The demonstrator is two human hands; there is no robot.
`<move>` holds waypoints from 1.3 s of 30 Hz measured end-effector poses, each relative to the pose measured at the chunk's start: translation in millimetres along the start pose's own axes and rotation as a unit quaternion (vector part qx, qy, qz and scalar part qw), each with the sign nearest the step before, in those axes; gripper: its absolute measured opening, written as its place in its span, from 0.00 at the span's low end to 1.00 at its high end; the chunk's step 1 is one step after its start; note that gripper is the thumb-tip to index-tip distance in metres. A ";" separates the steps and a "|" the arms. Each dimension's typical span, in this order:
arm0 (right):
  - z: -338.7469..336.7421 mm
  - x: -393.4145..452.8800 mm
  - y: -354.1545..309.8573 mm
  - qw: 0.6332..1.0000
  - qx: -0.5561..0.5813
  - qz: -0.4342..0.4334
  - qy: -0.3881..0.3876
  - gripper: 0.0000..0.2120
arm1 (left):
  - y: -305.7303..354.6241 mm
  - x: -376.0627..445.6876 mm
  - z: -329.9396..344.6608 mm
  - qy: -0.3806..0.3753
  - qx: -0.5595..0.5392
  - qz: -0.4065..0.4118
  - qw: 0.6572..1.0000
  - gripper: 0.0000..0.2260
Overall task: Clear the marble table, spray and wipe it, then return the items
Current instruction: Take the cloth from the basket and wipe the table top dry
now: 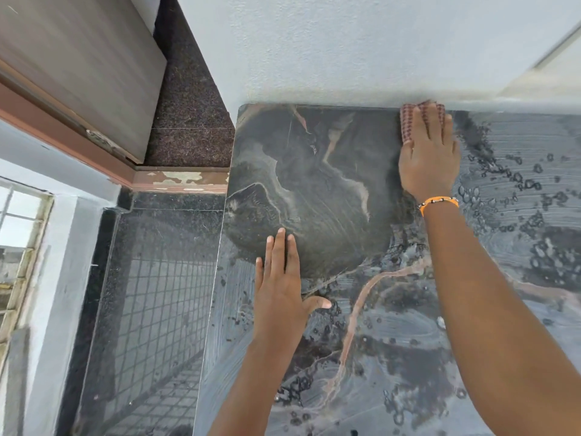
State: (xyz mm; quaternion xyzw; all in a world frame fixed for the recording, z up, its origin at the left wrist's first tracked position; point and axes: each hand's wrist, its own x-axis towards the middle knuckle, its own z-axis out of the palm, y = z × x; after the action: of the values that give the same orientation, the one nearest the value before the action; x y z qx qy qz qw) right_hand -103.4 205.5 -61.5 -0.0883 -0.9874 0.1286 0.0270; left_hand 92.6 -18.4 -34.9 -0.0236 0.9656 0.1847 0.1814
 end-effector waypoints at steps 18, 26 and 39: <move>46.8 -32.6 -223.9 0.957 0.011 -0.269 -0.108 0.29 | -24.9 -24.4 -2.3 0.039 -0.040 -0.056 0.997 0.49; 33.6 -18.1 -160.2 0.951 0.031 -0.293 -0.090 0.28 | -17.6 -30.5 0.2 0.016 -0.014 -0.084 0.996 0.50; -6.3 -57.7 -11.0 0.998 0.022 0.056 -0.026 0.29 | -20.0 -31.1 2.1 0.020 -0.038 -0.072 0.996 0.50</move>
State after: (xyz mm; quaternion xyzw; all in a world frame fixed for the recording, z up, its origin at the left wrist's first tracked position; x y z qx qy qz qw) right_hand -48.1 186.1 -54.3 -0.1390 -0.9783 0.1539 -0.0043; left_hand 124.6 -36.9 -32.6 -0.1042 0.9571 0.2073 0.1737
